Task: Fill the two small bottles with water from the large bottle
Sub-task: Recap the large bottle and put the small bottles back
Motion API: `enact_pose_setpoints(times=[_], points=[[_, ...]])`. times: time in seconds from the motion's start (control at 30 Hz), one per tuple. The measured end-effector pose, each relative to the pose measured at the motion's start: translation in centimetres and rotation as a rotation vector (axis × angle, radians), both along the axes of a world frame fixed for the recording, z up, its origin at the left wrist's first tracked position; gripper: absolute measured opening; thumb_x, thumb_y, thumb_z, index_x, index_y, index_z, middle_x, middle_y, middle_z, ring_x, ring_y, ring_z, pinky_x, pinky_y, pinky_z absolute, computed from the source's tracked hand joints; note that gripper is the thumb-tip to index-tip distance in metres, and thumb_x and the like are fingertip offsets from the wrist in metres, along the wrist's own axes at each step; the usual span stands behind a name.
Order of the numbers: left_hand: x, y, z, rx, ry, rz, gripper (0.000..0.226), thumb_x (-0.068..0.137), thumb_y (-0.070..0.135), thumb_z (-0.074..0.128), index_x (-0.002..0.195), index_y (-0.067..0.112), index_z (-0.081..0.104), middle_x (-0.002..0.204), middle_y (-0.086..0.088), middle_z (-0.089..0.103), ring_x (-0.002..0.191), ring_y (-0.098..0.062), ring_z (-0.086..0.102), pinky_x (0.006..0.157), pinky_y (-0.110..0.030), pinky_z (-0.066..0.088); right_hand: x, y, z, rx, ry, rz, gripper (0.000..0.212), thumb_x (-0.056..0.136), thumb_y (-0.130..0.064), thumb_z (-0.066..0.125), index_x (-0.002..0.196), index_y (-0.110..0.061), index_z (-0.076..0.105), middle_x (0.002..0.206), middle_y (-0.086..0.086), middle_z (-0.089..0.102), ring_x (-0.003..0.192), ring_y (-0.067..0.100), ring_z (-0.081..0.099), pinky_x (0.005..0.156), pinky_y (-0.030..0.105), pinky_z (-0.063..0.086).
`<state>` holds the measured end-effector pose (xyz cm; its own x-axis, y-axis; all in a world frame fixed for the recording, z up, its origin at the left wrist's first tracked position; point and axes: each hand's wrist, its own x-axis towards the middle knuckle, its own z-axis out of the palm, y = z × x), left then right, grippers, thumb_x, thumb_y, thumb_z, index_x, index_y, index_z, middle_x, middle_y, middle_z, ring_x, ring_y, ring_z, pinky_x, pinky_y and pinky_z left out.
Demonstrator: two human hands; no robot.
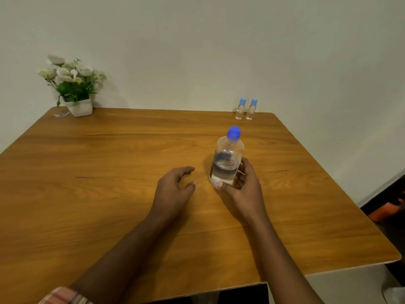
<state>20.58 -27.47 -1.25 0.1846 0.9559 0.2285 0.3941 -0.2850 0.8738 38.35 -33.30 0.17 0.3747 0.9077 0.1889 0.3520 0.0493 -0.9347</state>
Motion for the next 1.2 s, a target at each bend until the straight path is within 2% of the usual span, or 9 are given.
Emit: enact_pose_setpoints(times=[0.1, 0.23, 0.37, 0.53, 0.67, 0.8, 0.97, 1.1, 1.2], points=[[-0.3, -0.4, 0.3, -0.007, -0.002, -0.005, 0.041, 0.081, 0.016, 0.071, 0.121, 0.023, 0.062, 0.121, 0.008, 0.062, 0.113, -0.005, 0.055, 0.095, -0.02, 0.041, -0.6, 0.2, 0.2, 0.023, -0.019, -0.01, 0.082, 0.072, -0.021, 0.084, 0.137, -0.039, 0.037, 0.125, -0.024, 0.055, 0.111, -0.005, 0.055, 0.086, 0.018, 0.048], [-1.1, -0.9, 0.8, 0.021, 0.019, 0.008, 0.041, 0.082, 0.017, 0.07, 0.122, 0.022, 0.061, 0.119, 0.011, 0.06, 0.111, -0.003, 0.054, 0.092, -0.018, 0.04, -1.5, 0.9, 0.2, 0.056, -0.014, -0.045, 0.082, 0.071, -0.019, 0.084, 0.14, -0.029, 0.041, 0.124, -0.017, 0.06, 0.109, -0.004, 0.057, 0.084, 0.017, 0.049], [-2.8, -0.3, 1.5, 0.029, 0.07, 0.049, 0.043, 0.084, 0.021, 0.068, 0.125, 0.026, 0.058, 0.118, 0.014, 0.056, 0.103, 0.002, 0.047, 0.09, -0.019, 0.039, -2.8, 1.8, 0.5, 0.081, -0.033, -0.056, 0.078, 0.07, -0.019, 0.085, 0.136, -0.03, 0.044, 0.111, -0.029, 0.057, 0.1, -0.019, 0.054, 0.074, 0.01, 0.046], [-5.8, 2.4, 1.9, 0.021, 0.062, 0.144, 0.043, 0.084, 0.022, 0.067, 0.126, 0.025, 0.057, 0.126, 0.008, 0.058, 0.11, -0.002, 0.048, 0.095, -0.023, 0.039, -5.9, 4.4, 0.8, 0.097, -0.027, 0.01, 0.073, 0.07, -0.017, 0.085, 0.128, -0.037, 0.045, 0.107, -0.03, 0.058, 0.098, -0.018, 0.056, 0.072, 0.007, 0.047], [-8.6, 5.8, 2.2, 0.01, 0.078, 0.221, 0.044, 0.085, 0.022, 0.066, 0.128, 0.023, 0.057, 0.127, 0.004, 0.059, 0.119, -0.012, 0.051, 0.1, -0.031, 0.042, -9.3, 7.8, 1.3, 0.092, -0.031, 0.076, 0.072, 0.071, -0.02, 0.085, 0.127, -0.039, 0.043, 0.105, -0.033, 0.055, 0.094, -0.02, 0.054, 0.069, 0.005, 0.046], [-11.5, 10.0, 2.6, -0.001, 0.095, 0.276, 0.045, 0.087, 0.021, 0.064, 0.13, 0.021, 0.054, 0.13, 0.0, 0.058, 0.121, -0.014, 0.05, 0.101, -0.034, 0.043, -13.2, 12.3, 1.5, 0.091, -0.023, 0.101, 0.076, 0.072, -0.024, 0.084, 0.134, -0.033, 0.042, 0.112, -0.028, 0.053, 0.099, -0.005, 0.056, 0.074, 0.01, 0.046], [-14.8, 16.0, 2.4, 0.009, 0.146, 0.353, 0.045, 0.086, 0.02, 0.062, 0.13, 0.019, 0.054, 0.13, -0.003, 0.058, 0.119, -0.017, 0.052, 0.099, -0.033, 0.043, -17.3, 18.6, 1.3, 0.095, -0.036, 0.126, 0.075, 0.073, -0.025, 0.084, 0.134, -0.032, 0.041, 0.105, -0.031, 0.05, 0.09, -0.007, 0.055, 0.067, 0.007, 0.042], [-16.7, 20.6, 2.5, 0.03, 0.217, 0.405, 0.048, 0.085, 0.02, 0.061, 0.132, 0.018, 0.052, 0.131, -0.004, 0.057, 0.119, -0.019, 0.052, 0.097, -0.033, 0.043, -19.9, 24.0, 1.1, 0.107, -0.056, 0.13, 0.071, 0.073, -0.027, 0.084, 0.13, -0.03, 0.043, 0.11, -0.021, 0.053, 0.09, -0.002, 0.057, 0.07, 0.008, 0.043], [-17.5, 23.8, 2.6, 0.064, 0.259, 0.409, 0.051, 0.085, 0.022, 0.061, 0.134, 0.016, 0.051, 0.132, -0.005, 0.056, 0.12, -0.021, 0.052, 0.098, -0.034, 0.042, -21.3, 28.0, 0.8, 0.107, -0.078, 0.127, 0.072, 0.071, -0.027, 0.085, 0.13, -0.027, 0.045, 0.115, -0.012, 0.06, 0.101, 0.008, 0.06, 0.076, 0.018, 0.05]])
